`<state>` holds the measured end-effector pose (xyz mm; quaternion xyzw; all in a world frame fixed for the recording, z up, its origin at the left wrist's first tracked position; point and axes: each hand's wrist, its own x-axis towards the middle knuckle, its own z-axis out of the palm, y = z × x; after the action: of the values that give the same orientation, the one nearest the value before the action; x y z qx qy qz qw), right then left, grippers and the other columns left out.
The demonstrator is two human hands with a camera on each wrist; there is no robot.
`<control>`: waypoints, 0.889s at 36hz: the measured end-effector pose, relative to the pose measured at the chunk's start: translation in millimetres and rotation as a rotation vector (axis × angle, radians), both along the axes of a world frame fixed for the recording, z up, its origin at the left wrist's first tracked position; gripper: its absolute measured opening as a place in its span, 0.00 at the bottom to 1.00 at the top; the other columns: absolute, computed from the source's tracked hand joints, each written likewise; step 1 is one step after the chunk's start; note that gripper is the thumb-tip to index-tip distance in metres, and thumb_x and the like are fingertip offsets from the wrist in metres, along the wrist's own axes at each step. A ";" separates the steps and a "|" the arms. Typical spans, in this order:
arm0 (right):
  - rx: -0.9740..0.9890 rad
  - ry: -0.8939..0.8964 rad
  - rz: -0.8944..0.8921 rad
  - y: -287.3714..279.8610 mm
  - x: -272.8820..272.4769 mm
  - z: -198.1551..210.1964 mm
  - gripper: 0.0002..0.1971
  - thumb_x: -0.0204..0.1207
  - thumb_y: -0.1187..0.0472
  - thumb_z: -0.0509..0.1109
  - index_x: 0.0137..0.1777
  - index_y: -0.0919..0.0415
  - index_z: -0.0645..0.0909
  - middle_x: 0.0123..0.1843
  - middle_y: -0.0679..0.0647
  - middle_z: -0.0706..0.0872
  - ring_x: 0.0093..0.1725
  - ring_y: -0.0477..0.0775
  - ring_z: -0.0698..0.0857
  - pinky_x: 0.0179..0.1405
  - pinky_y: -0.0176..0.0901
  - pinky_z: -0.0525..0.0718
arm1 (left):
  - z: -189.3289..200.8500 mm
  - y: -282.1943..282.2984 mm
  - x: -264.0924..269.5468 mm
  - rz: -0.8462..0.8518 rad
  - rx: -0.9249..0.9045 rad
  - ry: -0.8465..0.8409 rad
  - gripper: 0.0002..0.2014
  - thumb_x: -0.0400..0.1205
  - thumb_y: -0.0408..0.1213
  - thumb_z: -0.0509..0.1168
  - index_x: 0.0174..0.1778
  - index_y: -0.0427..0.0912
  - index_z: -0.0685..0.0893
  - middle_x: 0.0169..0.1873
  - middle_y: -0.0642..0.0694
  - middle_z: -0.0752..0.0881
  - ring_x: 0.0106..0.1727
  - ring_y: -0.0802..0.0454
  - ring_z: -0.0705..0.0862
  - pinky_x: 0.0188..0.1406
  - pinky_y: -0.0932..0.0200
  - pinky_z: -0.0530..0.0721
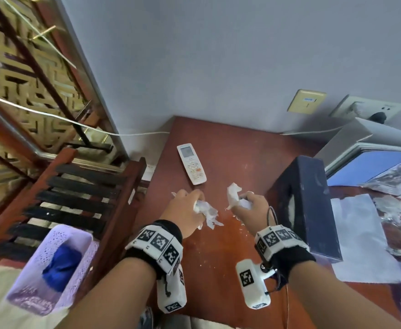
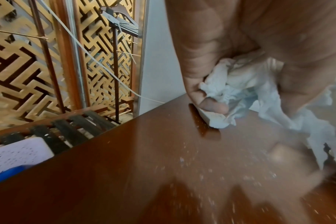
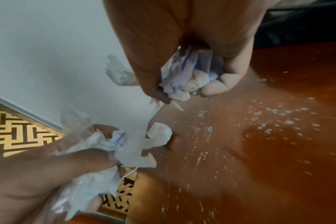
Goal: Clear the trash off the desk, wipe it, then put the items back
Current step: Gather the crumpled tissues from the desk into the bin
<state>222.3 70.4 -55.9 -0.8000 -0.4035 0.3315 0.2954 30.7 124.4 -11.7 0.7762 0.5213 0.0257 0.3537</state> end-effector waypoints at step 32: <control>0.089 0.142 0.076 -62.3 -245.5 -2.3 0.12 0.61 0.46 0.75 0.41 0.47 0.80 0.51 0.60 0.83 0.41 0.57 0.86 0.35 0.50 0.88 | -29.9 -91.6 -243.3 0.218 -0.134 0.014 0.16 0.77 0.41 0.67 0.61 0.48 0.77 0.53 0.43 0.76 0.55 0.46 0.77 0.54 0.54 0.77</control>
<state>-23.1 8.1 -58.2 -0.7446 -0.4260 0.3802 0.3458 -212.6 32.8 -41.6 0.6897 0.6055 0.0237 0.3964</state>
